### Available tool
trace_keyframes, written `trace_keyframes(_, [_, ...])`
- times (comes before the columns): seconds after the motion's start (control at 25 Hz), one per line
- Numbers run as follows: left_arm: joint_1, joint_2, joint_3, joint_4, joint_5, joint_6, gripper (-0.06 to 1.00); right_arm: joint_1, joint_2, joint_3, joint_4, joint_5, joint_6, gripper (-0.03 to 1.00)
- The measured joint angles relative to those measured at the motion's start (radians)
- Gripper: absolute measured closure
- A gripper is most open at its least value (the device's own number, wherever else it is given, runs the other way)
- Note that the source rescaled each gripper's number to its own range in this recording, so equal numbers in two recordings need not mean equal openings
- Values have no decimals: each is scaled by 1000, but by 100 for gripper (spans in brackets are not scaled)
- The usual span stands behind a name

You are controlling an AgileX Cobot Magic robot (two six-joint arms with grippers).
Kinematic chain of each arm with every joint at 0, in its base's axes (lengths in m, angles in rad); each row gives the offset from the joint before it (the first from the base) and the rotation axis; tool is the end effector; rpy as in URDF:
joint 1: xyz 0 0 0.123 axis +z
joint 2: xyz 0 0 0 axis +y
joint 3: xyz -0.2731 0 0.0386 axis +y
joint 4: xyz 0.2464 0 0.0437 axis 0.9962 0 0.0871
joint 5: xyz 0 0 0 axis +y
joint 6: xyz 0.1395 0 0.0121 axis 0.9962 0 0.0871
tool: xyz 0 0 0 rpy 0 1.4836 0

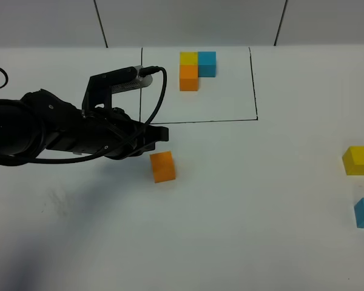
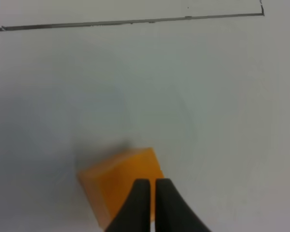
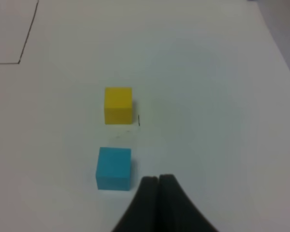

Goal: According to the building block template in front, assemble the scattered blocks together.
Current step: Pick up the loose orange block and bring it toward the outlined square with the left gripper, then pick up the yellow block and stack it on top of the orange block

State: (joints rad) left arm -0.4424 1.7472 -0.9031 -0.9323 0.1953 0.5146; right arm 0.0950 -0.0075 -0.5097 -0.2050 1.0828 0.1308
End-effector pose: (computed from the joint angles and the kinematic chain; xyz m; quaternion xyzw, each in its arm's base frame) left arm 0.3259 -0.1786 0.1238 0.0426 0.9365 -0.2073 0.2796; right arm 0.0442 -0.0211 0.2570 0.0212 0.8498 -0.0433 0.5249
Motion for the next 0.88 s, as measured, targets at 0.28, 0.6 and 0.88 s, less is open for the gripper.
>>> trace_keyframes(0.28, [119,-98,0,100,62,-2,94,0,0,0,0,0,0,97])
trace_keyframes(0.6, [328,-205,6,235,248,-38,94,0,0,0,0,0,0,97])
trace_keyframes(0.88, [504,-341,148,314,270,-52,94,0,0,0,0,0,0,97])
